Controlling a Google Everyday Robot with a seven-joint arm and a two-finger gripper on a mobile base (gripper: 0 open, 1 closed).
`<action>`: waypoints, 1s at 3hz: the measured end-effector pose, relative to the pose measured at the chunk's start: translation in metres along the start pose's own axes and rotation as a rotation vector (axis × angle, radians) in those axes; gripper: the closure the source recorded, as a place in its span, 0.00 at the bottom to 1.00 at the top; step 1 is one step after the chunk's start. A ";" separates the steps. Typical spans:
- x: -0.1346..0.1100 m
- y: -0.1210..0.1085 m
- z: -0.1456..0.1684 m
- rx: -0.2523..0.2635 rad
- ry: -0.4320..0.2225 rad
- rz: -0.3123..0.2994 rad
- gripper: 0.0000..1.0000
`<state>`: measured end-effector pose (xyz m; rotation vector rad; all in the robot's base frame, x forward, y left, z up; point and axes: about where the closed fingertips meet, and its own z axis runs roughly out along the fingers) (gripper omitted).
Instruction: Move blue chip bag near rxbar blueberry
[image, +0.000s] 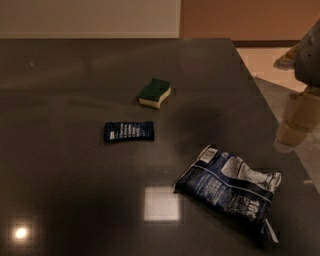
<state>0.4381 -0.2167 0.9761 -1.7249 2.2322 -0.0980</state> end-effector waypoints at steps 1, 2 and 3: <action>0.000 0.000 0.000 0.000 0.000 0.000 0.00; 0.000 0.001 0.002 -0.003 0.000 0.000 0.00; 0.001 0.022 0.037 -0.068 -0.011 -0.002 0.00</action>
Offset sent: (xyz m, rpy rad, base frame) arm -0.0269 0.0252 -0.1101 0.0619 0.1820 0.0504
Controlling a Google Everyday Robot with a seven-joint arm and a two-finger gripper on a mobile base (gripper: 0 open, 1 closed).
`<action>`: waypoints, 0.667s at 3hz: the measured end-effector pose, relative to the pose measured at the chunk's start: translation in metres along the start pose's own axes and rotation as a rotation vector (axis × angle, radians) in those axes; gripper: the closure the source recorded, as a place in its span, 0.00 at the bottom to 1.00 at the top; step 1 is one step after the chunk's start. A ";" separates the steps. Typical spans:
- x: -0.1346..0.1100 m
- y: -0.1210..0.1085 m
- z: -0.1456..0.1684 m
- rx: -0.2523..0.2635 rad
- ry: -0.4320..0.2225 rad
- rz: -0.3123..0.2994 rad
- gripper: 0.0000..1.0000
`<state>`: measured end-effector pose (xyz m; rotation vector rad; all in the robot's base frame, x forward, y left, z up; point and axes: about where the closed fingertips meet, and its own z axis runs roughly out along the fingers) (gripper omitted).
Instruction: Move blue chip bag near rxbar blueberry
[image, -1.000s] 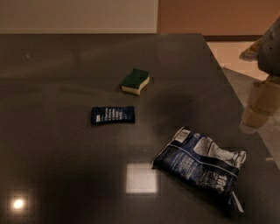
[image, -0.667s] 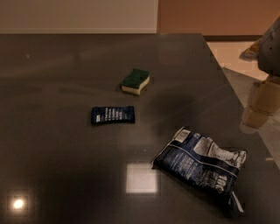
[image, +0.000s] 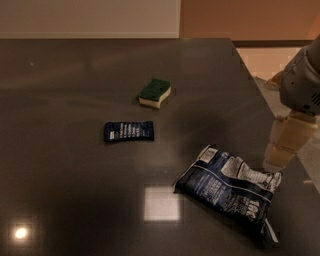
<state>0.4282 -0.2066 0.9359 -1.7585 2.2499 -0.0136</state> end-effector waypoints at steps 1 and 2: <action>0.001 0.017 0.032 -0.062 -0.009 -0.003 0.00; 0.003 0.028 0.051 -0.110 -0.017 -0.005 0.00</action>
Offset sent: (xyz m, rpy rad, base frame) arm -0.0235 0.0176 -0.0835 0.0629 0.1661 0.0491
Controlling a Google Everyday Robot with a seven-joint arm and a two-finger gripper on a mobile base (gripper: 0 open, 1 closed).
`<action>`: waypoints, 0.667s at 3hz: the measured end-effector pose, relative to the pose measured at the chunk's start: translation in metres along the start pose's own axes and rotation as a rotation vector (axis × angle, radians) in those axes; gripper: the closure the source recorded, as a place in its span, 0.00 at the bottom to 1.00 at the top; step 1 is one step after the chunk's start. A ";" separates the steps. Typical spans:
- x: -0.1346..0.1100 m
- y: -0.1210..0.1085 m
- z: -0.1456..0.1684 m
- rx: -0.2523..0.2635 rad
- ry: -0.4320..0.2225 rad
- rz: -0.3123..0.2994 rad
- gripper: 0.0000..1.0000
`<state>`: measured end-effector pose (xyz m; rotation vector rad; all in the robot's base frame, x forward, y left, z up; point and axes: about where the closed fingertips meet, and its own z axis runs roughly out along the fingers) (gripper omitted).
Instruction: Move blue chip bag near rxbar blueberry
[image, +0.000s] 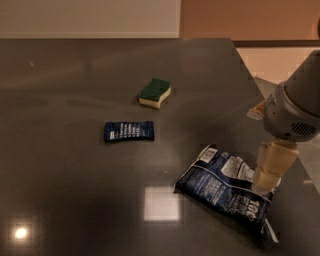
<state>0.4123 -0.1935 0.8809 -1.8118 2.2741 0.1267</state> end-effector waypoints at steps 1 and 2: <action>-0.001 0.012 0.015 -0.058 -0.014 -0.005 0.00; -0.003 0.025 0.026 -0.105 -0.021 -0.008 0.00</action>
Offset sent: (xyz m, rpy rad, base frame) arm -0.0332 0.0221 -0.0404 0.0642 0.1548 0.0535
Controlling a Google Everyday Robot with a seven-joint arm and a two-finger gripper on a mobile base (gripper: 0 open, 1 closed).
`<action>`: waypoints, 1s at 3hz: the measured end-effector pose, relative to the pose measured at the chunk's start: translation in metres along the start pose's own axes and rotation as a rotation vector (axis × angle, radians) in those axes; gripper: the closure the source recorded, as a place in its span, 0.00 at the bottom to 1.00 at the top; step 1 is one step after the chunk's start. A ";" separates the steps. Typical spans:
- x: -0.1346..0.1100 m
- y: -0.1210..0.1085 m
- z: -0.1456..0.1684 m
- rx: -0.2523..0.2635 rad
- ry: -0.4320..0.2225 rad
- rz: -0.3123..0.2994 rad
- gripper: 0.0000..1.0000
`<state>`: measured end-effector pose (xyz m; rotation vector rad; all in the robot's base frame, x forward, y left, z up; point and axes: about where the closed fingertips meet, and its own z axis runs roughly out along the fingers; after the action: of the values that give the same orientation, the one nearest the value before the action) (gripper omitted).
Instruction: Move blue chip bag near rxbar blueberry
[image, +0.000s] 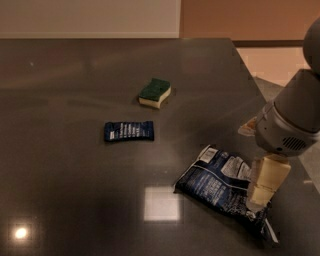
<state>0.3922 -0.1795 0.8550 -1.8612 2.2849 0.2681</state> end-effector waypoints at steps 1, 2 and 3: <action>0.001 0.006 0.010 -0.029 0.002 0.007 0.00; 0.002 0.009 0.015 -0.048 0.022 0.023 0.16; 0.003 0.009 0.016 -0.059 0.041 0.041 0.39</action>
Offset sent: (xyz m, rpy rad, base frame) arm -0.0116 0.0034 -0.0227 -0.0327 0.0970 -0.0244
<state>0.3837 -0.1766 0.8393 -1.8661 2.3692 0.3088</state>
